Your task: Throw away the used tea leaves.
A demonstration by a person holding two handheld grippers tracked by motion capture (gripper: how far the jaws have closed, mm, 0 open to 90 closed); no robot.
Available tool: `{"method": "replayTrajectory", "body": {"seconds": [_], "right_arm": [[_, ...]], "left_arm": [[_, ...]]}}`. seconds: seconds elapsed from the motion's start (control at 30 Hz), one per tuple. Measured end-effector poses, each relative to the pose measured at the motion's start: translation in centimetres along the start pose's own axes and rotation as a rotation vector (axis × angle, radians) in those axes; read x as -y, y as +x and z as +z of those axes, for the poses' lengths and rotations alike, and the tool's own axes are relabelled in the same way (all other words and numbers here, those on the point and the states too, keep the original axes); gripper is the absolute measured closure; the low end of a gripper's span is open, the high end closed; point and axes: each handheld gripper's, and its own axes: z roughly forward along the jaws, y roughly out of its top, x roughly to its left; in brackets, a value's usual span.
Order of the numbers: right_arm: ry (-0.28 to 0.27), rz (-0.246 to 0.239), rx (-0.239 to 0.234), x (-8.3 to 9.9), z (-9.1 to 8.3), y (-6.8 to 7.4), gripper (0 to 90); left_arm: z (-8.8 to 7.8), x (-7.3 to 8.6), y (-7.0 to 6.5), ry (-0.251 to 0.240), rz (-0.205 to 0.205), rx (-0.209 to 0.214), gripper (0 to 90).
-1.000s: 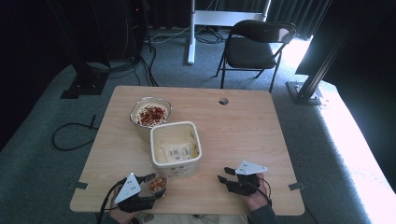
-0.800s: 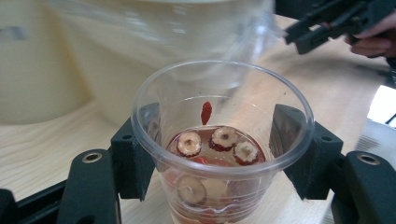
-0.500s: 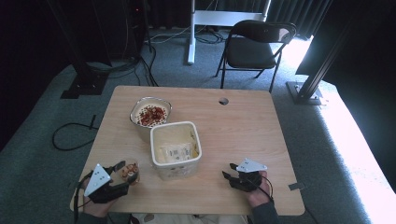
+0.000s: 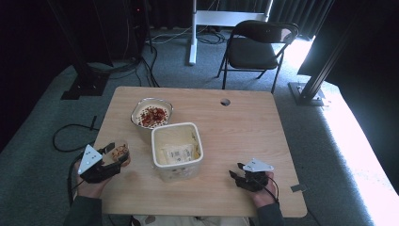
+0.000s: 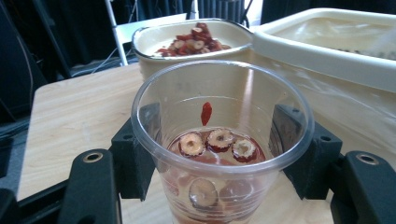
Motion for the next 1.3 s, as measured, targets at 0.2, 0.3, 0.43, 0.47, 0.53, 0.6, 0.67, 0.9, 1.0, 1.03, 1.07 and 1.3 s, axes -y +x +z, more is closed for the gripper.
{"method": "replayTrajectory", "body": {"seconds": [0.2,0.3,0.43,0.47,0.53,0.6,0.67,0.9,1.0,1.03,1.07,1.3], "right_arm": [[0.005,-0.004,0.02,0.1,-0.1,-0.4,48.8],[0.006,0.003,0.028,0.2,-0.2,-0.7,48.5],[0.007,0.001,0.033,0.2,-0.3,-0.8,48.3],[0.007,0.0,0.035,0.2,-0.4,-0.8,48.2],[0.009,-0.025,0.054,0.0,-0.6,-0.9,47.8],[0.01,-0.03,0.058,0.0,-0.7,-0.9,47.8],[0.009,-0.042,0.072,-0.2,-0.9,-0.9,47.4],[0.002,-0.048,0.095,-0.2,-1.2,-1.4,46.8],[0.006,-0.047,0.098,-0.2,-1.1,-1.5,46.5],[0.007,-0.048,0.099,-0.2,-1.1,-1.6,46.3],[0.01,-0.049,0.102,-0.2,-1.0,-1.6,46.3],[0.05,-0.096,0.127,-0.4,-0.6,-1.7,44.5]], "left_arm": [[1.2,-0.6,0.7,0.007,-0.004,-0.01,35.6],[2.2,-1.2,1.2,0.009,-0.006,-0.016,35.6],[2.9,-1.8,1.6,0.011,-0.006,-0.024,35.6],[3.0,-1.9,1.6,0.01,-0.005,-0.024,35.6],[3.3,-2.2,1.8,0.011,-0.003,-0.029,35.7],[3.5,-2.5,1.9,0.011,-0.005,-0.032,35.6],[3.7,-2.8,2.2,0.01,-0.006,-0.038,35.6],[4.0,-3.7,3.0,0.006,-0.014,-0.058,35.6],[4.0,-4.2,3.4,0.004,-0.013,-0.068,35.6],[4.0,-4.4,3.5,0.001,-0.015,-0.07,35.6],[4.1,-4.6,3.6,0.0,-0.014,-0.073,35.6],[4.3,-6.2,4.3,-0.004,-0.004,-0.089,35.6]]}}
